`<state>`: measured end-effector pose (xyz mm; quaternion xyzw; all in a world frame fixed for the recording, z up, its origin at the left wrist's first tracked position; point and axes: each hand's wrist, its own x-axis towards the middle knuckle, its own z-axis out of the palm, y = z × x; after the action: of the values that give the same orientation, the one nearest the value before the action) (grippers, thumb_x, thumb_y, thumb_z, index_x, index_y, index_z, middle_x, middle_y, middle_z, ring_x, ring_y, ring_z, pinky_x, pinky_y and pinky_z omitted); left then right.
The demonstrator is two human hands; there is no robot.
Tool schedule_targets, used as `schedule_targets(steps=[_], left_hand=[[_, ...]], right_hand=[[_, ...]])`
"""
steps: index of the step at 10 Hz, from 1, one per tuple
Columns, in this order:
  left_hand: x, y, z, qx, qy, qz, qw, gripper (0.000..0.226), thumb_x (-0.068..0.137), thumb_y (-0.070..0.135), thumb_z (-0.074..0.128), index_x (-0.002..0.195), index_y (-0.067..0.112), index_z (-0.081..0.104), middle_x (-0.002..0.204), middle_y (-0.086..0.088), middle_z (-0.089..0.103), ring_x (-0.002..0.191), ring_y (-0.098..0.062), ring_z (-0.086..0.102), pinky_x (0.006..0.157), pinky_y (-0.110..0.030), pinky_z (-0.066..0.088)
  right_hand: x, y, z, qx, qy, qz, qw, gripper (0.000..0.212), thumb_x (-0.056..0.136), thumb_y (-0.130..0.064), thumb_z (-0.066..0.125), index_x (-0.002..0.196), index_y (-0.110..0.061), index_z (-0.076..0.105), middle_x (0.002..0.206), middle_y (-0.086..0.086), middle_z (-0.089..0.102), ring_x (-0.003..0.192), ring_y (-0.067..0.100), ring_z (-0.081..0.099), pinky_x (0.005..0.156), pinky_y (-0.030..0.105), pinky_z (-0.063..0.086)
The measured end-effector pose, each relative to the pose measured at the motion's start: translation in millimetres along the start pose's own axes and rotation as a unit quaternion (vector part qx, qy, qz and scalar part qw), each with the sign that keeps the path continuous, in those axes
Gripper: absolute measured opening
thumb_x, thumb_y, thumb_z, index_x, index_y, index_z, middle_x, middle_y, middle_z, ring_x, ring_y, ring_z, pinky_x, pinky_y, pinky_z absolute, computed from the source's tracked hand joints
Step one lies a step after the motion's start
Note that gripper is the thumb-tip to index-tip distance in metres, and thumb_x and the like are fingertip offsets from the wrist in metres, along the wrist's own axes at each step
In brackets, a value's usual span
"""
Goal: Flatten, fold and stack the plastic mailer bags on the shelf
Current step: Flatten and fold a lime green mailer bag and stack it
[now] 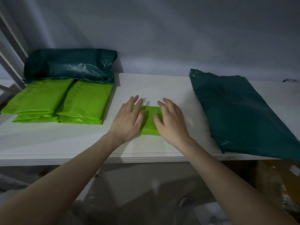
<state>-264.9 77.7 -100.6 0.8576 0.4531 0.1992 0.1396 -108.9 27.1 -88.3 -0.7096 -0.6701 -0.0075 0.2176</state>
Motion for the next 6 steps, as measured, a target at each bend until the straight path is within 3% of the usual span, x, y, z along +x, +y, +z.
schedule_targets(steps=[1,2,4,5,6], left_hand=[[2.6,1.9,10.9,-0.012,-0.059,0.002,0.998,0.058,0.097,0.039,0.018,0.148,0.011,0.02,0.157,-0.008,0.015,0.145,-0.022,0.012,0.117,-0.035,0.009],[7.2,2.2,15.0,-0.046,-0.075,-0.021,0.996,0.051,0.101,0.028,0.027,0.148,0.01,0.022,0.157,-0.008,0.016,0.145,-0.024,0.013,0.118,-0.037,0.01],[21.1,-9.3,22.2,0.035,-0.143,0.011,0.989,0.081,0.082,0.046,-0.012,0.149,0.006,0.01,0.158,-0.013,0.001,0.146,-0.027,-0.005,0.117,-0.046,0.012],[29.3,-8.3,22.7,0.011,-0.144,-0.026,0.989,0.057,0.097,0.036,0.002,0.15,0.014,0.003,0.159,-0.006,-0.004,0.146,-0.02,-0.008,0.118,-0.044,0.005],[32.9,-5.5,22.2,-0.047,-0.153,-0.051,0.986,0.051,0.102,0.03,0.013,0.15,0.019,0.0,0.158,-0.002,-0.007,0.145,-0.014,-0.011,0.117,-0.04,0.0]], right_hand=[[-3.8,-7.1,16.6,-0.021,-0.127,-0.001,0.992,0.053,0.098,-0.039,0.031,0.147,-0.018,0.025,0.157,0.004,0.016,0.145,0.023,0.01,0.116,0.047,0.012],[0.8,-3.7,21.0,-0.027,-0.151,0.01,0.988,0.054,0.099,-0.04,0.026,0.149,-0.023,0.018,0.158,-0.001,0.013,0.146,0.02,0.005,0.116,0.048,0.01],[14.3,2.7,22.7,-0.046,-0.168,0.002,0.985,0.055,0.099,-0.042,0.023,0.15,-0.023,0.012,0.159,-0.002,0.007,0.146,0.018,0.002,0.116,0.05,0.006],[21.2,5.2,24.9,-0.059,-0.17,-0.003,0.984,0.057,0.1,-0.042,0.022,0.151,-0.022,0.008,0.159,-0.001,0.004,0.147,0.018,0.0,0.117,0.051,0.005],[24.4,6.0,27.6,-0.052,-0.182,0.003,0.982,0.057,0.1,-0.043,0.02,0.151,-0.023,0.007,0.159,-0.001,0.001,0.147,0.018,-0.002,0.117,0.051,0.003]])
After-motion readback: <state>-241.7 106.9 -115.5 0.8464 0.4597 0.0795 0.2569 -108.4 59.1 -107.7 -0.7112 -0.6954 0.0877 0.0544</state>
